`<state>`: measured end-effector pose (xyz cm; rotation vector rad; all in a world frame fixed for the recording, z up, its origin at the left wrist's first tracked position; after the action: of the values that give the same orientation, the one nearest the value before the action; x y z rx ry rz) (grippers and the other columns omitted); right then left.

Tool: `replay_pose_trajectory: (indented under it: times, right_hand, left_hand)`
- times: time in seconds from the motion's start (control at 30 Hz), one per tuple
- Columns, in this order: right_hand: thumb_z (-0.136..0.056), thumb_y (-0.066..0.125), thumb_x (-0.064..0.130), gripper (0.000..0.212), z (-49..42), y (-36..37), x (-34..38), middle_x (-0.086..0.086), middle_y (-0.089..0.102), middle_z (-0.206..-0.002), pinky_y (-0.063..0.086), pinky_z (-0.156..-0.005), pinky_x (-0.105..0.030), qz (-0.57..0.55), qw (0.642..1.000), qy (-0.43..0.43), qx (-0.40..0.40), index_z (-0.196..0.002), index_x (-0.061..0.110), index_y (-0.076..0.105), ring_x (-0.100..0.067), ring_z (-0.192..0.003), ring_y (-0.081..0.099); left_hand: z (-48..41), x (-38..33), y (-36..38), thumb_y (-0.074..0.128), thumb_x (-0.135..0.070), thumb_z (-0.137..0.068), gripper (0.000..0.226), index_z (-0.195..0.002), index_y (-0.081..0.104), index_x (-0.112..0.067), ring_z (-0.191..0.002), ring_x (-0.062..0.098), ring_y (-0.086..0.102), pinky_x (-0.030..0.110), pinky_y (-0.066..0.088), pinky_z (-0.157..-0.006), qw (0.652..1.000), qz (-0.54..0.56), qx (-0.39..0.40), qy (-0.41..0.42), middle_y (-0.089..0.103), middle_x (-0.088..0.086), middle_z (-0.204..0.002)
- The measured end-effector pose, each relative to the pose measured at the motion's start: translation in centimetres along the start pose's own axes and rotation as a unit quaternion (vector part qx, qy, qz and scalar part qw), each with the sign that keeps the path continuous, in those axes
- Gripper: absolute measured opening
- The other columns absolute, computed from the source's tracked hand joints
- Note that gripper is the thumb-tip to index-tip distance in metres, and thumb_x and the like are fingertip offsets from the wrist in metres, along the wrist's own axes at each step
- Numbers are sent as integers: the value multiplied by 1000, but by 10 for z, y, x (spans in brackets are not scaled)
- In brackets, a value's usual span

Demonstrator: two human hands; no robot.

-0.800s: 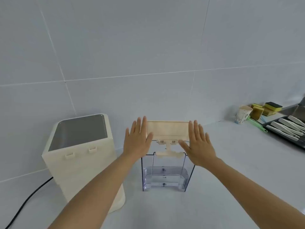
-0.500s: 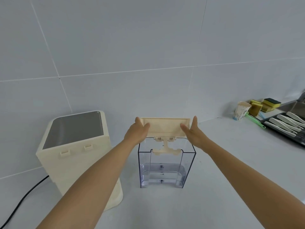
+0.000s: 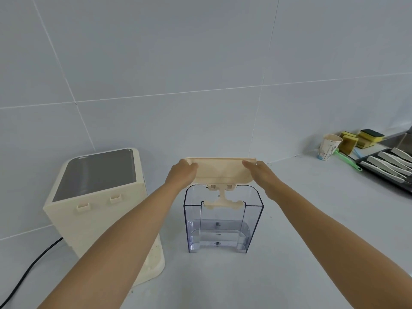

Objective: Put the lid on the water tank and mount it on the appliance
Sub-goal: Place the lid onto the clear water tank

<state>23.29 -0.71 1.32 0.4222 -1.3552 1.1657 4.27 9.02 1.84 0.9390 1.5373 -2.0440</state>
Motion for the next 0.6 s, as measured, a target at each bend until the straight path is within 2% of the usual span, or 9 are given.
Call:
replay_pose_trajectory:
  times: [0.1,0.17,0.23,0.3,0.4,0.47,0.5,0.53,0.6]
  right_hand:
    - [-90,43,34,56,6,-1,2,-12,41,-136,28,-87,-29,-20,1000,-17,-12,-135,3,29,-23,-113,40]
    - [-90,44,33,55,11,-2,1,-12,42,-136,29,-87,-30,-35,999,-24,-21,-135,4,29,-21,-107,39]
    - [-89,45,32,56,18,-2,-2,-10,42,-138,29,-88,-30,-50,998,-29,-28,-136,6,29,-24,-117,41]
    - [-88,46,32,57,26,-1,-5,-9,42,-139,31,-89,-31,-60,997,-35,-32,-136,8,29,-25,-123,41]
    - [-88,46,29,55,44,2,-9,-7,47,-128,35,-81,-30,-59,997,-45,-36,-136,9,27,-20,-104,46]
    - [-89,46,25,51,56,2,-11,-1,52,-99,37,-63,-26,-54,996,-56,-42,-133,7,29,-15,-81,50]
    - [-89,45,24,48,61,2,-13,3,48,-84,34,-58,-24,-51,996,-61,-47,-131,6,31,-14,-76,50]
    - [-89,45,22,46,66,2,-15,6,43,-75,32,-55,-21,-46,995,-64,-53,-129,5,32,-13,-73,51]
    - [-90,46,21,46,74,2,-20,5,43,-74,33,-56,-23,-43,995,-66,-59,-130,5,31,-12,-67,47]
  left_hand:
    - [6,-1,0,36,-24,-92,44,-130,37,-1,-91,24,44,28,34,-75,1000,29,-5,1,51,15,-120]
    - [12,-1,0,36,-23,-92,44,-131,36,-1,-81,20,45,28,35,-66,999,52,-11,2,49,12,-107]
    - [18,0,1,36,-21,-92,45,-132,35,-1,-72,16,43,26,33,-55,997,68,-18,7,45,8,-99]
    - [28,3,4,37,-19,-91,45,-133,31,-2,-75,19,45,25,32,-53,997,76,-25,14,46,6,-94]
    - [44,6,11,39,-18,-91,43,-129,29,-2,-72,20,46,29,33,-53,994,98,-34,27,47,1,-83]
    - [53,10,16,42,-18,-91,42,-128,29,-2,-81,20,45,29,35,-65,991,120,-39,36,52,6,-106]
    - [57,12,18,44,-18,-91,42,-127,30,-2,-87,20,42,29,33,-72,990,129,-43,39,49,10,-120]
    - [61,15,19,45,-17,-91,41,-127,31,-2,-91,18,39,28,31,-75,989,136,-48,41,46,12,-129]
    - [67,22,21,46,-16,-91,42,-128,31,-3,-94,17,38,27,29,-78,987,143,-58,44,43,13,-135]
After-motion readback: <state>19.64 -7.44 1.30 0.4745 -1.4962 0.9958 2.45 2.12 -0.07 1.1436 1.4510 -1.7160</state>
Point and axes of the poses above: each hand's wrist, its own z-axis away from the middle knuckle, its own y-axis out of the palm, x = y × z, the point moved 7 cm from there along -z, towards the middle knuckle
